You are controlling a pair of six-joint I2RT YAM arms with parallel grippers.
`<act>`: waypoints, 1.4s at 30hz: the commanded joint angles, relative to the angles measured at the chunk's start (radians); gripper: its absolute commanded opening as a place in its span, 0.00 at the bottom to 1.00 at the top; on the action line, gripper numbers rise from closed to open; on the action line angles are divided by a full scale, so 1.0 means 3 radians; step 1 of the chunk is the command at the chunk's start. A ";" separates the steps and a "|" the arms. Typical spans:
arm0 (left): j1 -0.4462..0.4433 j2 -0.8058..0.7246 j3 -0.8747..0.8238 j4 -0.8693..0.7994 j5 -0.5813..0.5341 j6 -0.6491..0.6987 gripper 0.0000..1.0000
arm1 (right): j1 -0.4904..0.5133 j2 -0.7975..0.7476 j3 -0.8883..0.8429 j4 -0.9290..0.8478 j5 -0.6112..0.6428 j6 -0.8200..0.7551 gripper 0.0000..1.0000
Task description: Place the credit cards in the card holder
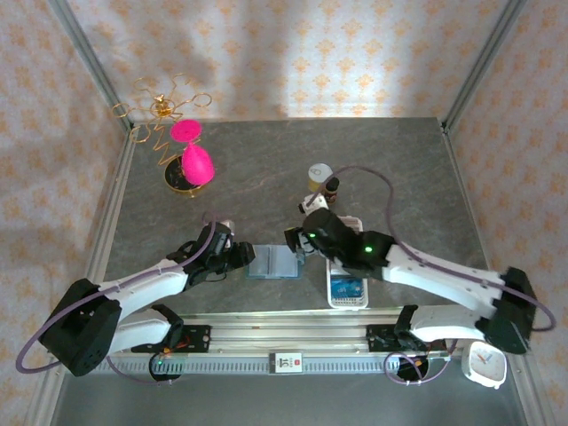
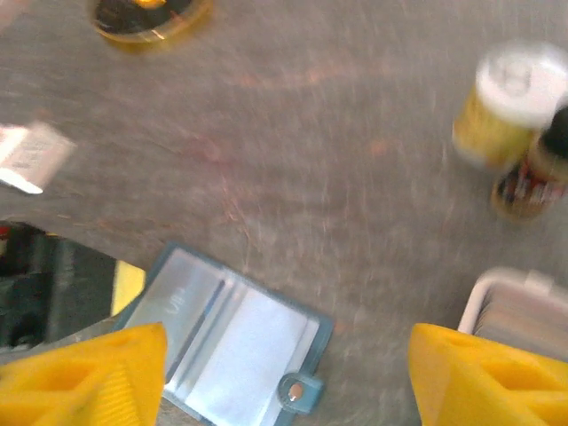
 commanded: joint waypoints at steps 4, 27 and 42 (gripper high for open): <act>0.0002 -0.0068 -0.0004 -0.0018 -0.0042 0.0065 0.44 | -0.0003 -0.0951 -0.0677 -0.0240 -0.0433 -0.2705 0.94; 0.0002 -0.0061 -0.0035 -0.0036 -0.0121 0.0014 0.44 | -0.0284 -0.0514 -0.1397 -0.0662 -0.0082 -0.3645 1.00; 0.0002 -0.0015 -0.0051 -0.0030 -0.0146 -0.0002 0.44 | -0.0284 -0.0454 -0.1557 -0.0436 0.0034 -0.3634 1.00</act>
